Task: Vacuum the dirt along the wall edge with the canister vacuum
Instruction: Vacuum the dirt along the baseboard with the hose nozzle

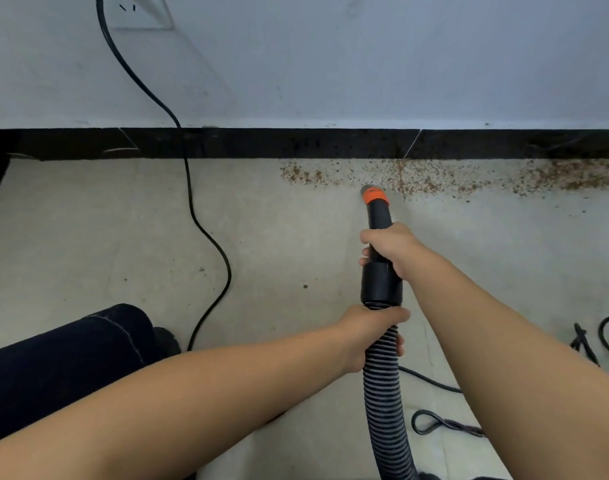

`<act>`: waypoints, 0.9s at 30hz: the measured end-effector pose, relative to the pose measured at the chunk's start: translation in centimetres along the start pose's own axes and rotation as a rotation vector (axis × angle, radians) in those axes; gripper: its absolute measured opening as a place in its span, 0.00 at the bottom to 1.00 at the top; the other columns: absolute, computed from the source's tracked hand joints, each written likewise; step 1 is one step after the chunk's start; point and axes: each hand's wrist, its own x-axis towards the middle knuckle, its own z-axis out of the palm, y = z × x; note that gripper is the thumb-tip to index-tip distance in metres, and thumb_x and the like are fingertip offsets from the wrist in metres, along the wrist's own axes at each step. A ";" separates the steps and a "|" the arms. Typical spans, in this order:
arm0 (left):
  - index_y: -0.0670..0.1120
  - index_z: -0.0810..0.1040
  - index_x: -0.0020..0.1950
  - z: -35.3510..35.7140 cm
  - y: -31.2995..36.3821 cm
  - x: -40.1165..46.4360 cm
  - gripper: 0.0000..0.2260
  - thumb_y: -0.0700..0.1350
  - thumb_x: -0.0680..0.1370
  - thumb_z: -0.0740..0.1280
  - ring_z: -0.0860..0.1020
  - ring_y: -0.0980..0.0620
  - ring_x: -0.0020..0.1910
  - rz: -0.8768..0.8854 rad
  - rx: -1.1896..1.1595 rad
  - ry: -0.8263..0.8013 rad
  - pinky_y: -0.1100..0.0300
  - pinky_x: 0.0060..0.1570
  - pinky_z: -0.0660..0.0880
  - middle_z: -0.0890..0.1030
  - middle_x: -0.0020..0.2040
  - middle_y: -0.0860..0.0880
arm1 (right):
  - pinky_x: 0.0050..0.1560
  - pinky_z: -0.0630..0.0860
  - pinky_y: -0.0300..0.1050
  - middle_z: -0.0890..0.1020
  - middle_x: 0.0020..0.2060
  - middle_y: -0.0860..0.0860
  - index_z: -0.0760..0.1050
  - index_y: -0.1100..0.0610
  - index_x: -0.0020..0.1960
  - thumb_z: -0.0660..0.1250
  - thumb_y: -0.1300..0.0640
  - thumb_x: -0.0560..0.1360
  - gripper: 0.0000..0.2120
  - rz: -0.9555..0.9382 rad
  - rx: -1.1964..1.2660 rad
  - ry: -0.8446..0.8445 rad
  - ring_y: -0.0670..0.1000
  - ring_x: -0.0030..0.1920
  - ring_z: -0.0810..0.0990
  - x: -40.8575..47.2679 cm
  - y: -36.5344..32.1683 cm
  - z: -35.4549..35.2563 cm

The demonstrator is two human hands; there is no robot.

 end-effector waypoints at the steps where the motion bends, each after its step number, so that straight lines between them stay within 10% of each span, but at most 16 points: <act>1: 0.41 0.72 0.49 0.7 0.2 0.2 0.08 0.42 0.76 0.69 0.76 0.50 0.28 -0.004 0.014 -0.012 0.61 0.30 0.77 0.76 0.33 0.45 | 0.23 0.74 0.39 0.76 0.32 0.56 0.68 0.61 0.54 0.66 0.65 0.74 0.11 0.009 0.022 0.026 0.50 0.19 0.76 0.2 0.0 -1.0; 19: 0.41 0.75 0.50 -1.3 -0.9 0.2 0.08 0.41 0.75 0.71 0.77 0.48 0.30 0.038 -0.241 0.151 0.54 0.41 0.76 0.77 0.34 0.44 | 0.29 0.76 0.42 0.77 0.32 0.55 0.68 0.59 0.53 0.66 0.63 0.73 0.11 -0.087 -0.197 -0.221 0.50 0.21 0.78 -0.2 -1.5 5.3; 27: 0.41 0.74 0.52 0.7 0.1 1.6 0.10 0.42 0.74 0.71 0.76 0.50 0.28 -0.003 -0.114 0.061 0.59 0.34 0.77 0.77 0.33 0.45 | 0.24 0.74 0.38 0.77 0.30 0.54 0.69 0.59 0.51 0.66 0.64 0.73 0.09 -0.044 -0.110 -0.079 0.49 0.19 0.77 1.2 -1.2 0.7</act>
